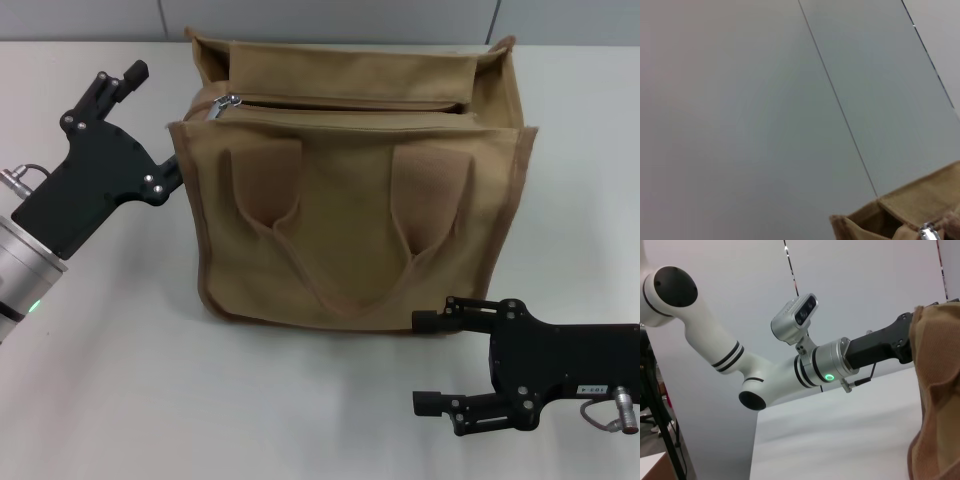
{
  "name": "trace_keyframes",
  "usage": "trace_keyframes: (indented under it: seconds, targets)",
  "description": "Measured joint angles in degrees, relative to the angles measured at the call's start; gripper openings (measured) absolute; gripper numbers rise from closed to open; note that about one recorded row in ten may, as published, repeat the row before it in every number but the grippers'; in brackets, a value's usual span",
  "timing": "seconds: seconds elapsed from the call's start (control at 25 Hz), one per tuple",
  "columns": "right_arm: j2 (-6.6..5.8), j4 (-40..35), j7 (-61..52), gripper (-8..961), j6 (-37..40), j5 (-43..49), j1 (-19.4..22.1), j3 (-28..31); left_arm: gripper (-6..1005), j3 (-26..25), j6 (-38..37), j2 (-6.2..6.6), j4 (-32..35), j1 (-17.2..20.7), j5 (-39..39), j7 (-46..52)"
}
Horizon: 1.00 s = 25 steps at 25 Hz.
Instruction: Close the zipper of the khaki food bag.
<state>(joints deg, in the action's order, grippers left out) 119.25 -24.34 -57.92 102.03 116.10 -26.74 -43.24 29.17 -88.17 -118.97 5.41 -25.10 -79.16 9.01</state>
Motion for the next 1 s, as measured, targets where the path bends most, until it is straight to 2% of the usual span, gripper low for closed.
trace_keyframes:
  seconds: [0.08,0.32,0.52,0.6,0.64,0.8,1.0]
  targets:
    - [0.01,0.0,0.0,831,0.3,-0.4,-0.1,0.0,758,1.8,-0.8,-0.12,-0.7,-0.4,0.0,-1.4]
    - [-0.06,0.0,-1.3,831,4.6,-3.8,-0.3,0.2,754,1.0,-1.5,-0.12,-1.0,-0.3,0.3,-1.5]
    - [-0.23,-0.6,-7.9,831,8.9,-10.7,-1.1,0.2,750,1.0,-3.1,-0.09,-0.9,0.3,0.2,-3.1]
    - [-0.41,-0.7,-12.6,831,9.7,-13.7,-2.1,0.2,682,1.0,-3.1,-0.09,-0.9,0.3,0.2,-3.1]
    - [-0.48,-0.7,-17.5,831,10.7,-16.4,-3.6,0.2,648,1.1,-5.6,-0.14,-2.2,0.4,0.4,-5.7]
    - [-0.36,-0.7,-24.7,831,11.2,-19.3,-6.4,0.2,513,1.0,-6.3,-0.16,-2.8,0.2,0.4,-6.0]
    - [-0.26,-0.8,-35.6,831,8.9,-20.2,-13.1,0.5,296,0.2,-7.2,-0.21,-4.5,-0.5,0.4,-7.1]
